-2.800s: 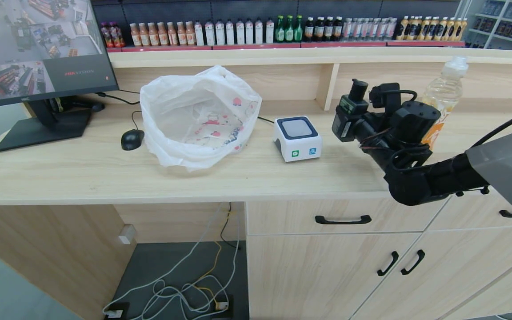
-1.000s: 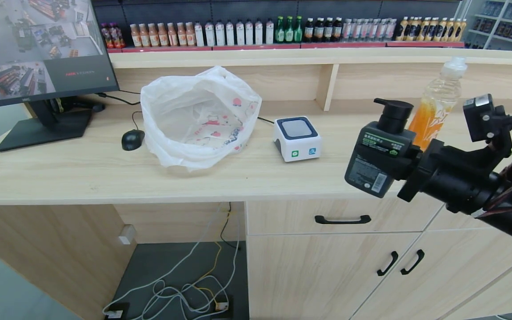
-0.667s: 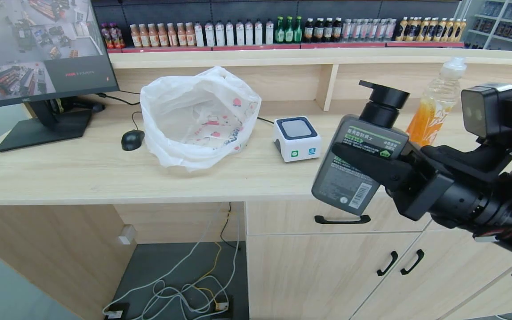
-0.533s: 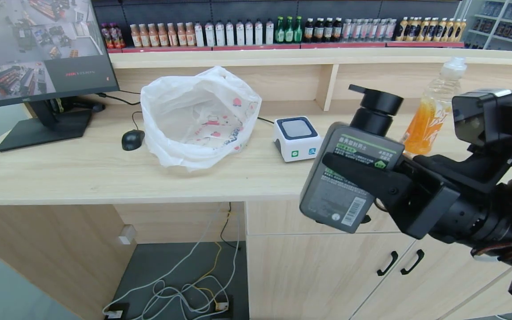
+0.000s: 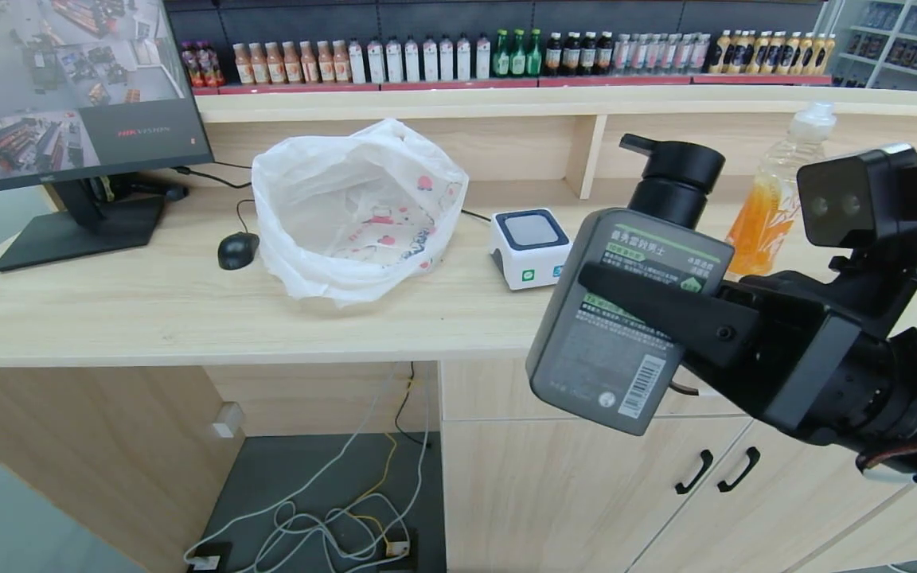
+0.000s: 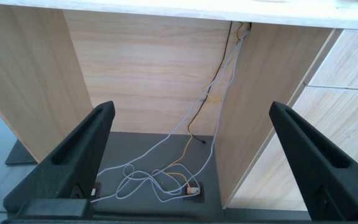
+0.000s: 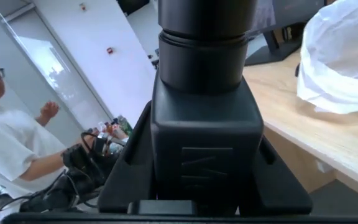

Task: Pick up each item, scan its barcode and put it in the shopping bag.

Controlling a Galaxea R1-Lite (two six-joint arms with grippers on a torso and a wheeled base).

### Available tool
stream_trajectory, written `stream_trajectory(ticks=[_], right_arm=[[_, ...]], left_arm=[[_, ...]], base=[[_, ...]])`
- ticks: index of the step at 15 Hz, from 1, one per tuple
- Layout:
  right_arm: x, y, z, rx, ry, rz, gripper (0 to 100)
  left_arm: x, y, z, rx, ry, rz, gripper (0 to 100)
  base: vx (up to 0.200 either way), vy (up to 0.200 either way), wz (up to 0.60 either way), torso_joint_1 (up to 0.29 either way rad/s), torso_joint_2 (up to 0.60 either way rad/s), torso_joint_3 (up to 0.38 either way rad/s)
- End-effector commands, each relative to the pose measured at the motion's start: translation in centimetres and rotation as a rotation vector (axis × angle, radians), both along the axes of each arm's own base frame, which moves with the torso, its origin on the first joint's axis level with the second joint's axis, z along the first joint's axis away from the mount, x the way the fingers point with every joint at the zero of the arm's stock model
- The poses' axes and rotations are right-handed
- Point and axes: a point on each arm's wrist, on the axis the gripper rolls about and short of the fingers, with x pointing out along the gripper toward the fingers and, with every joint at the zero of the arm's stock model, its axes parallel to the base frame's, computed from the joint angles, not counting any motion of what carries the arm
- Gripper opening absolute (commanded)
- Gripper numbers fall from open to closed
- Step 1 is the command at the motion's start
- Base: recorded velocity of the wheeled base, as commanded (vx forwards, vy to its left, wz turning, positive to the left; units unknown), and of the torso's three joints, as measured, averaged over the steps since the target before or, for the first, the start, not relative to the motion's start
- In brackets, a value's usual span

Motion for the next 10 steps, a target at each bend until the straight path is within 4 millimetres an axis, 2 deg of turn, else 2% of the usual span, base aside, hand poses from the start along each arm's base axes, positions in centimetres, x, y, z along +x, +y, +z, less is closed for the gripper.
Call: stream_trajectory(ticks=[1, 5, 10], right_arm=[[-0.1, 0.6, -0.2, -0.002, 0.02, 0.026, 0], [0.1, 0.9, -0.4, 0.003, 0.063, 0.039, 0], [1.9, 2.9, 0.2, 0.026, 0.041, 0.045, 0]], left_arm=[[0.0, 0.0, 0.0, 0.0, 0.0, 0.0, 100], [0.0, 0.0, 0.0, 0.0, 0.0, 0.0, 100], [0.0, 0.0, 0.0, 0.0, 0.0, 0.0, 100]], base=[[0.0, 0.0, 0.0, 0.0, 0.0, 0.0], [0.0, 0.0, 0.0, 0.0, 0.0, 0.0], [0.0, 0.0, 0.0, 0.0, 0.0, 0.0]])
